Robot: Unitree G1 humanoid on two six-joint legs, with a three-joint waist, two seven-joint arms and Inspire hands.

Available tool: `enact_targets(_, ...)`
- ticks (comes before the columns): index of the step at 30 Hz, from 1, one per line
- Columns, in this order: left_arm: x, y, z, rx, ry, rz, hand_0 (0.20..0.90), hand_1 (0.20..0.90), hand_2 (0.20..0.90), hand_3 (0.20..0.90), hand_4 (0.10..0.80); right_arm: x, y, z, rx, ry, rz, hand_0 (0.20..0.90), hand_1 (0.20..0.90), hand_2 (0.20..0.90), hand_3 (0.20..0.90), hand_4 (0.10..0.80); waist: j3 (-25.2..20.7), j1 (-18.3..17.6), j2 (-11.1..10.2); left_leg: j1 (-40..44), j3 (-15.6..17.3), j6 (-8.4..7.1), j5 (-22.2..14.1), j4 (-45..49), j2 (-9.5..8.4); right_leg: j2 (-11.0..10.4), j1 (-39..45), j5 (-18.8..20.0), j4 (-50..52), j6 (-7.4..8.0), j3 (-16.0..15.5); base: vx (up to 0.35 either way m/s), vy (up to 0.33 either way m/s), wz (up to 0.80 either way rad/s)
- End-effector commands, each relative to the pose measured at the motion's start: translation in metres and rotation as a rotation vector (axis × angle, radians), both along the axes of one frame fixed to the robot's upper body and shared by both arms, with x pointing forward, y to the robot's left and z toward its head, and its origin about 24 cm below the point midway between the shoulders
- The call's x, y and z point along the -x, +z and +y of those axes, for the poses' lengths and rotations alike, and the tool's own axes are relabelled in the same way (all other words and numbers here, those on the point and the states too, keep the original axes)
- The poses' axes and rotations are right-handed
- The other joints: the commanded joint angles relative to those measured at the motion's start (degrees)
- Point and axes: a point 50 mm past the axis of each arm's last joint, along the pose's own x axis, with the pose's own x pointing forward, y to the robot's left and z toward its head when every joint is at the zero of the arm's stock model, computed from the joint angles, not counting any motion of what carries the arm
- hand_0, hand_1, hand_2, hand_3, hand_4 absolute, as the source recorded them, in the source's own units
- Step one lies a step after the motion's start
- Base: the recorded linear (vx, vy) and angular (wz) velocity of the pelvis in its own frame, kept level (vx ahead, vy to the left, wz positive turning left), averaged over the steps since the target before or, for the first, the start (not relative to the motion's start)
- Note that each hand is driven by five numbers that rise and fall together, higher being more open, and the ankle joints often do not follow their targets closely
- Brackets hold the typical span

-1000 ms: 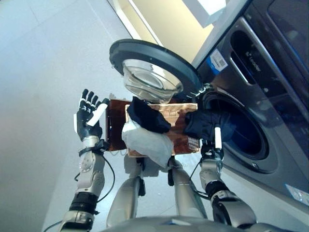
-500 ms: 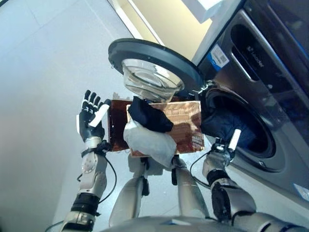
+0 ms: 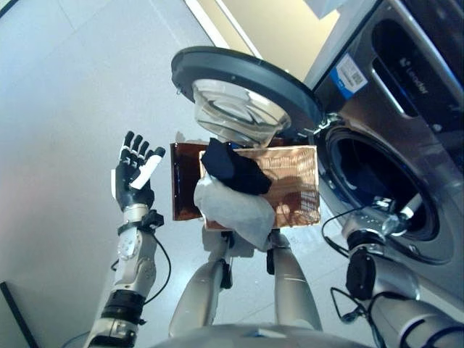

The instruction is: Pick up the clothes and place them into the washing machine

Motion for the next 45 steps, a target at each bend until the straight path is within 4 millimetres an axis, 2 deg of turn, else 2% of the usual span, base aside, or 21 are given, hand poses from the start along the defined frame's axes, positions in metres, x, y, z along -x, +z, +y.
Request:
enact_targets(1,0.005,0.043,0.012,-0.037,0.02,-0.25,0.9,0.9,0.9,0.9,0.8,0.005,0.047,-0.035,0.192,-0.131,-0.051,0.2,0.2,0.2,0.2,0.3,-2.1,-0.2,0.7,0.0,0.0,-3.09,-4.3,-0.2,-2.92,-0.9,3.6,5.5,-9.8,-0.32,-2.3,0.0,0.0,0.0)
enact_targets(3,0.007,0.046,0.011,-0.039,0.003,-0.267,0.9,0.9,0.9,0.9,0.8,0.003,0.064,-0.042,0.207,-0.172,-0.085,0.2,0.2,0.2,0.2,0.3,-2.2,0.1,1.3,-0.4,-0.1,-3.17,-4.1,-0.4,-3.02,-0.9,3.1,5.4,-9.8,-0.35,-2.0,0.017,0.005,-0.03)
enact_targets(11,0.012,0.052,0.015,-0.042,0.008,-0.293,0.9,0.9,0.9,0.9,0.8,0.004,0.095,-0.054,0.224,-0.259,-0.118,0.2,0.2,0.2,0.2,0.3,-2.4,0.6,2.5,-1.5,0.1,-3.32,-3.9,-0.7,-3.11,-0.9,1.5,5.4,-9.3,-0.37,-1.8,0.002,0.001,0.0)
enact_targets(25,0.014,0.05,0.02,-0.037,0.036,-0.284,0.9,0.9,0.9,0.9,0.8,-0.002,0.099,-0.05,0.263,-0.213,-0.1,0.2,0.2,0.2,0.2,0.3,-3.5,0.5,1.8,-2.0,0.6,-3.4,-4.2,-0.6,-2.89,-0.9,0.4,5.4,-9.1,-0.39,-1.9,0.0,0.0,0.0)
enact_targets(26,0.014,0.05,0.02,-0.038,0.036,-0.286,0.9,0.9,0.9,0.9,0.8,-0.002,0.096,-0.049,0.263,-0.206,-0.09,0.395,0.395,0.395,0.395,0.439,-3.6,0.5,1.8,-2.0,0.6,-3.4,-4.3,-0.6,-2.91,-0.8,0.5,5.3,-9.1,-0.39,-1.9,0.0,0.0,0.0)
enact_targets(27,0.015,0.05,0.021,-0.036,0.038,-0.285,0.9,0.9,0.9,0.9,0.8,-0.004,0.096,-0.045,0.273,-0.193,-0.09,0.9,0.9,0.9,0.9,0.8,-3.6,0.6,1.7,-1.9,0.6,-3.41,-4.2,-0.6,-2.87,-0.9,0.4,5.3,-9.0,-0.38,-1.9,0.0,0.0,0.0)
enact_targets(32,0.016,0.049,0.022,-0.036,0.045,-0.284,0.9,0.9,0.9,0.9,0.8,-0.006,0.086,-0.041,0.298,-0.125,-0.024,0.9,0.9,0.9,0.9,0.8,-3.6,0.4,1.2,-1.7,0.8,-3.42,-4.3,-0.5,-2.74,-0.8,0.6,5.3,-8.9,-0.42,-1.9,0.0,0.0,0.0)
enact_targets(35,0.015,0.049,0.023,-0.046,0.048,-0.282,0.9,0.9,0.9,0.9,0.8,-0.006,0.075,-0.043,0.335,-0.045,0.127,0.9,0.9,0.9,0.9,0.8,-3.6,0.4,0.7,-1.4,0.9,-3.39,-4.9,-0.2,-2.53,-0.7,1.1,5.0,-8.9,-0.41,-2.0,0.0,0.0,0.0)
enact_targets(40,0.016,0.049,0.025,-0.047,0.063,-0.283,0.9,0.9,0.9,0.9,0.8,-0.014,0.071,-0.032,0.4,0.05,0.184,0.9,0.9,0.9,0.9,0.8,-3.5,0.1,0.2,-1.5,1.2,-3.26,-4.7,0.1,-2.42,-0.7,1.2,5.6,-9.2,-0.47,-1.9,-0.007,-0.002,0.0)
enact_targets(45,0.017,0.043,0.025,-0.049,0.062,-0.263,0.9,0.9,0.9,0.9,0.8,-0.01,0.051,-0.026,0.42,0.119,0.27,0.9,0.9,0.9,0.9,0.8,-3.7,-0.1,-0.4,-0.5,1.1,-3.2,-5.4,0.6,-2.24,-0.7,2.3,5.2,-9.2,-0.32,-2.2,0.0,0.0,0.0)
